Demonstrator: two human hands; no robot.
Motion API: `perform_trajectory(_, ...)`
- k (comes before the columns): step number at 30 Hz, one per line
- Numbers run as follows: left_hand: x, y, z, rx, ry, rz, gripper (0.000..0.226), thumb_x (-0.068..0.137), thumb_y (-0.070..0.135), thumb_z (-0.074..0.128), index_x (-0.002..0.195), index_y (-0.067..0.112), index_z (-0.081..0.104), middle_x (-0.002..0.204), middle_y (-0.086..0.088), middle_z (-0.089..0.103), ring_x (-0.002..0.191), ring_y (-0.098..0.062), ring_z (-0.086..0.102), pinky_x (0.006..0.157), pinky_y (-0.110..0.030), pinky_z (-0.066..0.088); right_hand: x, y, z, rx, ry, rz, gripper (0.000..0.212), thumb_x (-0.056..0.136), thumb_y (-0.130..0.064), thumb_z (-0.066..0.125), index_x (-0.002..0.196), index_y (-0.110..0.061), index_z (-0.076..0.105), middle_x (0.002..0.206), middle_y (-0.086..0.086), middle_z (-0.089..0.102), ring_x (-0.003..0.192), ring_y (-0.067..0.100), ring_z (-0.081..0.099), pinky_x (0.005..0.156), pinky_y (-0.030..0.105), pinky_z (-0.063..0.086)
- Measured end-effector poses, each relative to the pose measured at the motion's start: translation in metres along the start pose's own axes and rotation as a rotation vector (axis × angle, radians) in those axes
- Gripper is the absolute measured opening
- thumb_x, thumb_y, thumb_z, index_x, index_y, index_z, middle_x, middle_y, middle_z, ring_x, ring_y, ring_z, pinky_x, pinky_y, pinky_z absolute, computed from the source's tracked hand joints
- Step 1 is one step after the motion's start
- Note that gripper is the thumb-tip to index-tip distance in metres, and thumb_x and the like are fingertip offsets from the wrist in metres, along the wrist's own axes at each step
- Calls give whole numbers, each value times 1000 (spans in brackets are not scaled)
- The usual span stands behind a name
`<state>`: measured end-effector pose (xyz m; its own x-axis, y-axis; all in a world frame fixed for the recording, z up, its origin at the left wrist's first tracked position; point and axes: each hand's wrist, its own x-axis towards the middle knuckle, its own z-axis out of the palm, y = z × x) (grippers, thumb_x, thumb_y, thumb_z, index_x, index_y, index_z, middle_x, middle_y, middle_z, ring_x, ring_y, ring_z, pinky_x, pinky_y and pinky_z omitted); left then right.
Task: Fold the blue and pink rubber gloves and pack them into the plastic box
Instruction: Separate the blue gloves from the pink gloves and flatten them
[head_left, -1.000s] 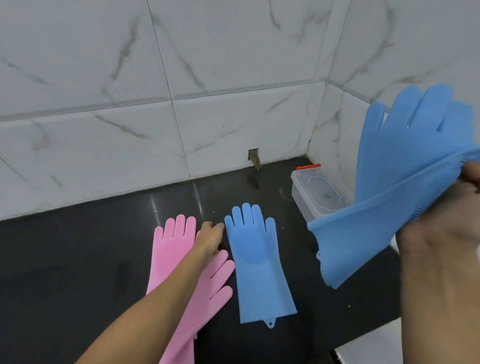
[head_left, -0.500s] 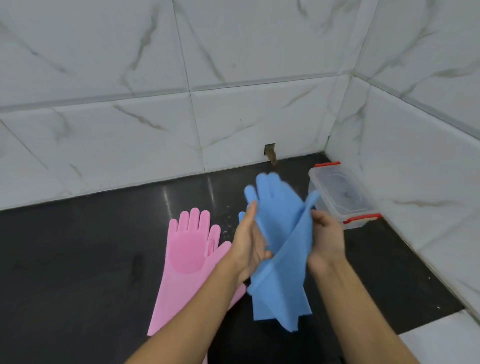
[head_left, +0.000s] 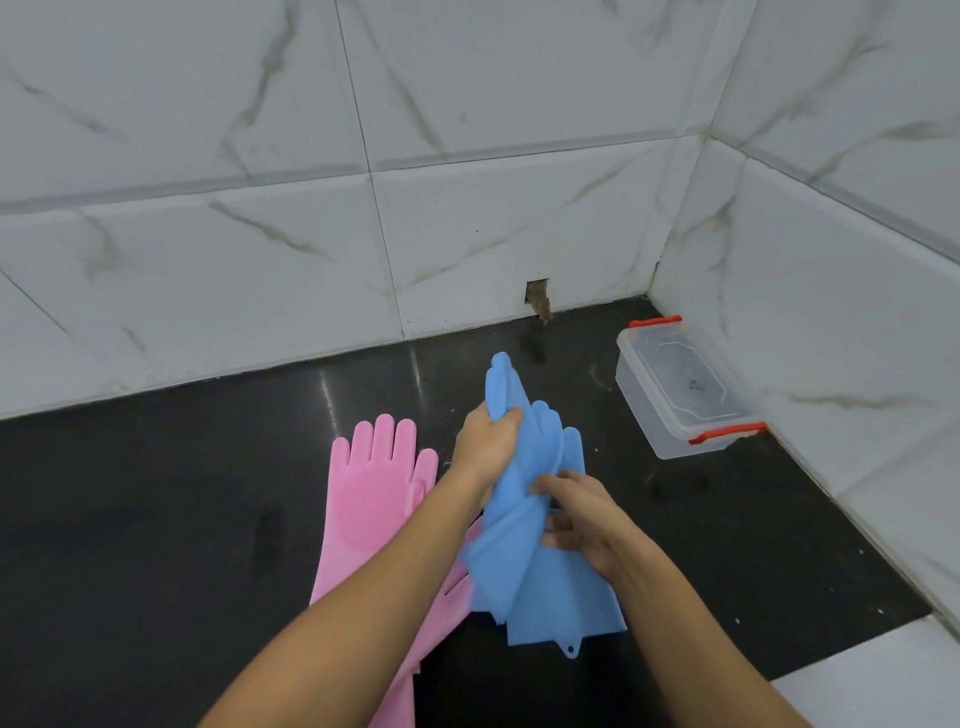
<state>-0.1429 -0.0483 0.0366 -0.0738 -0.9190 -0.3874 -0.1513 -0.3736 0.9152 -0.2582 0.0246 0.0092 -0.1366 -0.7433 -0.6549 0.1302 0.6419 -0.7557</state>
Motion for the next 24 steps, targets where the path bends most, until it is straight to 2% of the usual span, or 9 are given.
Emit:
perform_trajectory(2, 8, 0, -6, 135, -17, -58, 18, 100, 33, 57, 112, 22, 65, 107, -4, 74, 99, -28, 72, 95, -47, 60, 4, -2, -3, -56, 65, 31, 18, 79, -3, 61, 96, -6, 65, 91, 10, 69, 78, 26, 67, 63, 34, 55)
perform_trajectory(5, 29, -6, -5, 230, -25, -140, 30, 98, 37, 58, 118, 15, 64, 112, -8, 73, 104, -32, 72, 99, -49, 59, 5, 1, -13, -139, 102, 68, 19, 69, -1, 56, 87, -3, 62, 90, 16, 65, 77, 29, 58, 64, 34, 42)
perform_trajectory(8, 40, -3, -4, 14, -79, -220, 30, 99, 33, 65, 121, 12, 62, 111, -8, 73, 104, -30, 72, 99, -48, 59, 7, 5, -24, -147, 73, 65, 38, 66, 0, 57, 102, 6, 68, 103, 20, 75, 90, 35, 70, 68, 38, 52)
perform_trajectory(11, 48, -15, -9, -16, -87, -287, 29, 100, 26, 67, 124, 9, 64, 116, -10, 74, 103, -28, 73, 95, -45, 60, 1, 14, -30, -181, 67, 61, 33, 76, 1, 61, 106, -7, 72, 104, 12, 77, 97, 31, 72, 76, 43, 60)
perform_trajectory(15, 47, -38, -9, -1, -67, -277, 31, 102, 16, 65, 132, 11, 61, 127, -9, 70, 108, -29, 70, 93, -48, 60, -10, 42, -31, -204, 100, 24, 29, 84, 1, 60, 109, -12, 68, 102, 9, 76, 87, 24, 74, 57, 32, 62)
perform_trajectory(16, 47, -38, -9, -1, -49, -250, 27, 103, 14, 62, 129, 12, 61, 126, -8, 70, 107, -28, 70, 89, -45, 59, -12, 47, -31, -206, 127, -4, 29, 85, -1, 60, 108, -16, 68, 100, 6, 76, 87, 21, 74, 59, 32, 62)
perform_trajectory(18, 48, -38, -7, -17, -16, -214, 20, 104, 12, 60, 123, 14, 62, 125, -7, 70, 106, -26, 70, 83, -41, 57, -15, 55, -32, -199, 188, -70, 27, 87, -6, 59, 104, -24, 70, 96, 0, 78, 88, 17, 76, 76, 42, 65)
perform_trajectory(20, 45, -42, -4, -62, 11, -226, 23, 103, 11, 60, 126, 12, 63, 124, -8, 71, 103, -26, 70, 80, -39, 58, -19, 58, -33, -213, 236, -122, 26, 90, -9, 58, 101, -28, 71, 94, -4, 78, 89, 14, 75, 84, 45, 63)
perform_trajectory(24, 38, -55, 2, -101, 37, -258, 32, 103, 10, 60, 136, 12, 60, 129, -7, 70, 108, -28, 70, 95, -49, 60, -24, 67, -37, -266, 292, -132, 25, 93, -9, 56, 103, -26, 71, 94, -5, 76, 89, 12, 71, 78, 36, 60)
